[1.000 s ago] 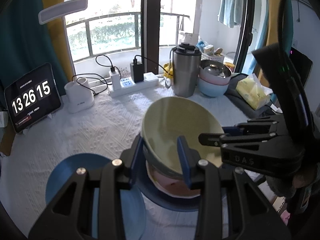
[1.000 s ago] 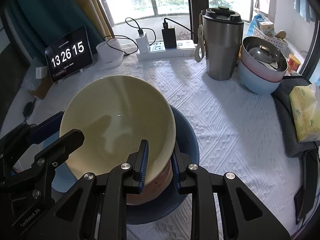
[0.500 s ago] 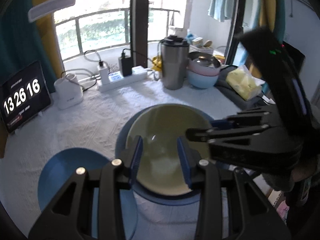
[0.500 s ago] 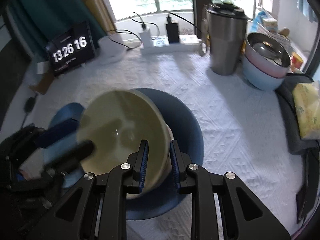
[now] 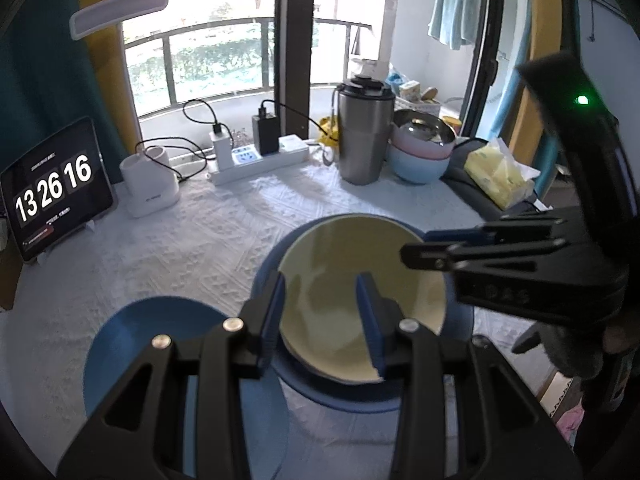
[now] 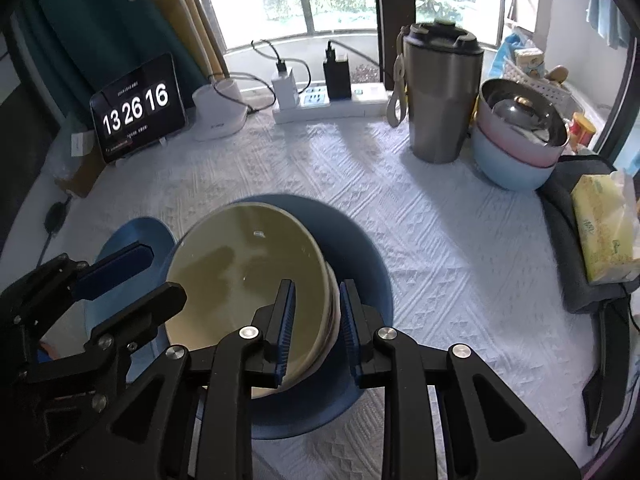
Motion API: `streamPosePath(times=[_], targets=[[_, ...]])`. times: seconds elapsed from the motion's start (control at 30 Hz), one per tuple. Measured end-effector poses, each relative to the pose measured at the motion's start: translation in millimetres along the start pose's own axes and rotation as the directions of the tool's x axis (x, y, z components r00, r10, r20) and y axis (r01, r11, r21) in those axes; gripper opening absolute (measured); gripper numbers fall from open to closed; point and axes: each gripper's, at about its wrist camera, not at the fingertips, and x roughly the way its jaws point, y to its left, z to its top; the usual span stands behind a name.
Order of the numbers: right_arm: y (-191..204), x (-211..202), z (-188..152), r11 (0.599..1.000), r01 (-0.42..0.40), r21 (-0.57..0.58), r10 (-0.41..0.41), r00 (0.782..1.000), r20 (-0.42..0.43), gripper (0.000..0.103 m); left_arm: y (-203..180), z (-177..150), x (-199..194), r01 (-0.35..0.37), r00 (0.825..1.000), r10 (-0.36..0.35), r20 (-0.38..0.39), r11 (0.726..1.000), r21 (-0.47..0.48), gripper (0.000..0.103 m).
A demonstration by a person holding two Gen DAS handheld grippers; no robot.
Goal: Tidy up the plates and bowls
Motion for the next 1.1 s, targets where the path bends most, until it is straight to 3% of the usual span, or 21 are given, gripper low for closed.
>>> streamPosePath(times=[0.53, 0.87, 1.1], targets=[[-16.3, -27.3, 5.0, 0.999, 0.026, 0.029, -0.029, 0.997, 0.077, 0.027, 29.5, 6.3, -8.3, -0.046, 0.998, 0.049, 0.031, 0.996, -0.074, 0.038], [-34.8, -33.7, -0.2, 0.997, 0.026, 0.073, -0.034, 0.994, 0.106, 0.028, 48.6, -0.9, -1.1, -0.077, 0.997, 0.077, -0.003, 0.99, -0.119, 0.038], [-43.9, -25.8, -8.5, 0.995, 0.011, 0.096, -0.021, 0.994, 0.104, 0.035, 57.2, -8.7, 8.4, -0.099, 0.995, 0.094, -0.041, 0.986, -0.135, 0.039]])
